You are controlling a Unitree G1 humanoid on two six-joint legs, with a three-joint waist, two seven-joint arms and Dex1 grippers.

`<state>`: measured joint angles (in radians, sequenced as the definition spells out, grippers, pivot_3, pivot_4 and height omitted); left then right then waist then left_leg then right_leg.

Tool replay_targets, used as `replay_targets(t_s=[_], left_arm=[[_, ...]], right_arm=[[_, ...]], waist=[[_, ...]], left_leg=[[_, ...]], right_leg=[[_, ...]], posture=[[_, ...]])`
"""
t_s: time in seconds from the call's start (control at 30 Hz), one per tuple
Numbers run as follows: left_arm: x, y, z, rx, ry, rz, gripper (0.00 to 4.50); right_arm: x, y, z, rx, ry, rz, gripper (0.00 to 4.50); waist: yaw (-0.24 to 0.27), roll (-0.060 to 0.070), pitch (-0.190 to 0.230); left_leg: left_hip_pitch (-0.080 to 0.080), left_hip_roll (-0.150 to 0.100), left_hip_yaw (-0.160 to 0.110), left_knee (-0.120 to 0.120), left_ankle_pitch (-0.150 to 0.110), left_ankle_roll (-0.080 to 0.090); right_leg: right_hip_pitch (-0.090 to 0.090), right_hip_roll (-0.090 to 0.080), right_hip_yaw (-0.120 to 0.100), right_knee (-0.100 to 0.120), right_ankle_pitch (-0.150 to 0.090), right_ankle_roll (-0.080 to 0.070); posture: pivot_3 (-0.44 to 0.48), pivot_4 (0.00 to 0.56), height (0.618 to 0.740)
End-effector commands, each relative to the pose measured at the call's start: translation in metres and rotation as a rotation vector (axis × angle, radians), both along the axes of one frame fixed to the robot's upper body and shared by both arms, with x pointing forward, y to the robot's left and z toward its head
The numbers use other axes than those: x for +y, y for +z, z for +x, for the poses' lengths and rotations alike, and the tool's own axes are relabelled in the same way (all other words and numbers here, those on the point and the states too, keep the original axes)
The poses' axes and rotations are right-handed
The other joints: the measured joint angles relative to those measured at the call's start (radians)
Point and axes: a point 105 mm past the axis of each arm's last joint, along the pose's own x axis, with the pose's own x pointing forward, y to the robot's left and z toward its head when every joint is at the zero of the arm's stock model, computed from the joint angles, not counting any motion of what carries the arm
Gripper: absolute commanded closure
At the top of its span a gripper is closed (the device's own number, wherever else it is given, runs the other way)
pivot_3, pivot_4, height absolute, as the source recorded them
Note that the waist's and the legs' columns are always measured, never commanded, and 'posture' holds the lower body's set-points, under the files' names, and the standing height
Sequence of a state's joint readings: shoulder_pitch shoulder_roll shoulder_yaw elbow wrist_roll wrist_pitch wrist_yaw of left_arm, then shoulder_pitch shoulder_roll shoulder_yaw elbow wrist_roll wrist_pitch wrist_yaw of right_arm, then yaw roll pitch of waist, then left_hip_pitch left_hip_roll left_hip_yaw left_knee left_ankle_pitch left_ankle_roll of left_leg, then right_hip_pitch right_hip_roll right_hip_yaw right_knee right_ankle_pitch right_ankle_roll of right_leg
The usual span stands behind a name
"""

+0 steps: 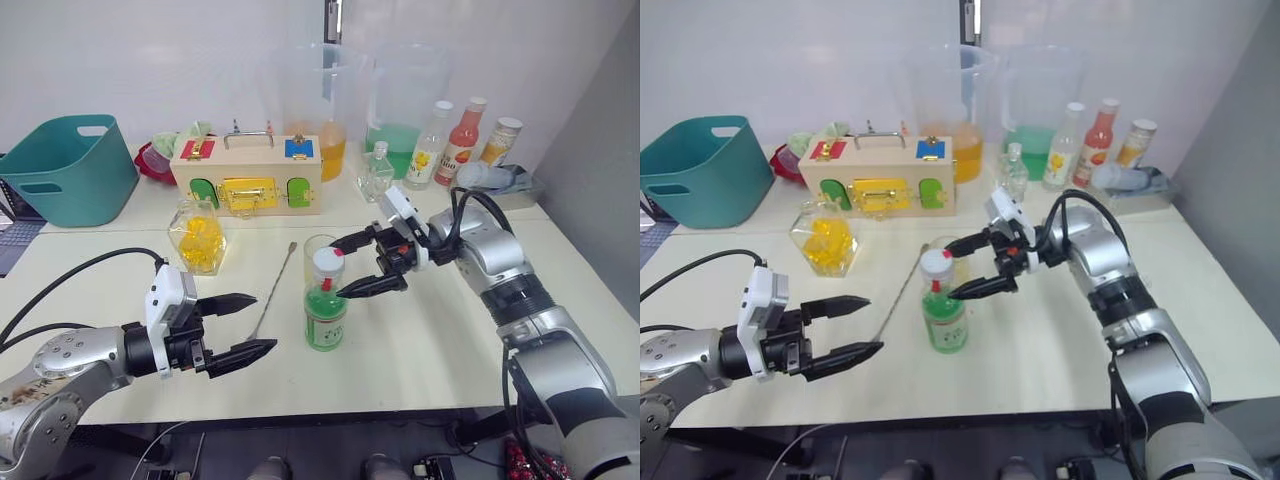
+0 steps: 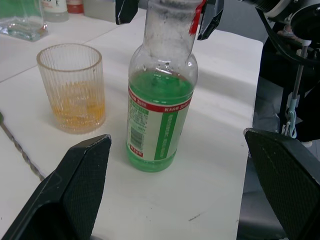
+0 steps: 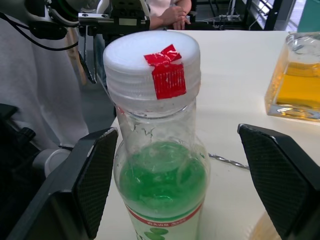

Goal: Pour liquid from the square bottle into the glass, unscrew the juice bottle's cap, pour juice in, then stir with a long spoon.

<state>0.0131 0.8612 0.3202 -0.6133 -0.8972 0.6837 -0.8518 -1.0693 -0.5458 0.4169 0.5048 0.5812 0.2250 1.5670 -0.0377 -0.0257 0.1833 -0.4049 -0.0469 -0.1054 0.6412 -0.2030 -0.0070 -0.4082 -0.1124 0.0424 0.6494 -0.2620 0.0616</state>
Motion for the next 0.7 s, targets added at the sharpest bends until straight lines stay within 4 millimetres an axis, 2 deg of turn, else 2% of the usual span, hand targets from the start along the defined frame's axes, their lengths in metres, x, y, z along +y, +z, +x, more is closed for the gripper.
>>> replay_targets(t_s=[0.03, 0.13, 0.2, 0.4, 0.43, 0.53, 0.7], left_arm=[[-0.001, 0.011, -0.002, -0.066, 0.015, 0.016, 0.00], [-0.001, 0.013, 0.000, -0.083, 0.031, 0.011, 0.00], [-0.002, 0.014, 0.000, -0.083, 0.030, 0.009, 0.00], [0.003, 0.016, 0.001, -0.092, 0.033, 0.006, 0.00], [0.004, 0.017, 0.001, -0.098, 0.031, -0.001, 0.00], [0.005, 0.019, 0.002, -0.103, 0.025, -0.010, 0.00], [0.005, 0.019, 0.003, -0.087, -0.023, -0.032, 0.00]], right_arm=[[0.004, 0.010, -0.010, -0.033, 0.103, 0.011, 0.44], [0.011, 0.015, -0.013, -0.021, 0.138, 0.042, 0.44], [0.012, 0.017, -0.014, -0.013, 0.146, 0.054, 0.95], [0.010, 0.015, -0.016, 0.015, 0.154, 0.065, 2.91], [0.009, 0.014, -0.017, 0.014, 0.153, 0.064, 3.04], [0.007, 0.014, -0.017, 0.011, 0.148, 0.064, 3.05], [-0.007, 0.031, -0.020, -0.044, 0.051, 0.171, 3.05]], waist=[[-0.001, 0.000, 0.000], [-0.003, 0.000, 0.000], [-0.004, 0.000, 0.000], [-0.004, 0.000, 0.000], [-0.004, 0.000, 0.000], [-0.004, 0.000, 0.000], [0.004, 0.000, 0.000]], left_leg=[[0.000, 0.000, 0.000, 0.000, 0.000, 0.000], [0.000, 0.001, 0.000, 0.000, 0.000, 0.000], [0.000, 0.001, 0.000, 0.000, 0.000, -0.001], [0.000, 0.002, 0.000, 0.000, -0.001, -0.001], [0.000, 0.002, 0.000, 0.000, -0.001, -0.001], [-0.001, 0.002, 0.000, 0.000, -0.001, -0.001], [-0.002, 0.002, 0.001, 0.000, -0.001, -0.001]], right_leg=[[0.000, 0.000, 0.000, 0.000, 0.000, 0.000], [-0.001, 0.001, 0.000, 0.000, 0.000, 0.000], [-0.001, 0.002, 0.000, 0.000, 0.000, -0.001], [-0.002, 0.002, 0.000, 0.000, 0.001, -0.001], [-0.002, 0.002, 0.000, 0.000, 0.001, -0.001], [-0.003, 0.002, 0.000, 0.000, 0.001, -0.001], [-0.003, 0.003, 0.000, 0.000, 0.001, -0.002]], posture=[[0.000, 0.150, 0.740], [0.000, 0.150, 0.740], [0.000, 0.150, 0.740], [0.000, 0.150, 0.740], [0.000, 0.150, 0.740], [0.000, 0.150, 0.740], [0.000, 0.150, 0.740]])
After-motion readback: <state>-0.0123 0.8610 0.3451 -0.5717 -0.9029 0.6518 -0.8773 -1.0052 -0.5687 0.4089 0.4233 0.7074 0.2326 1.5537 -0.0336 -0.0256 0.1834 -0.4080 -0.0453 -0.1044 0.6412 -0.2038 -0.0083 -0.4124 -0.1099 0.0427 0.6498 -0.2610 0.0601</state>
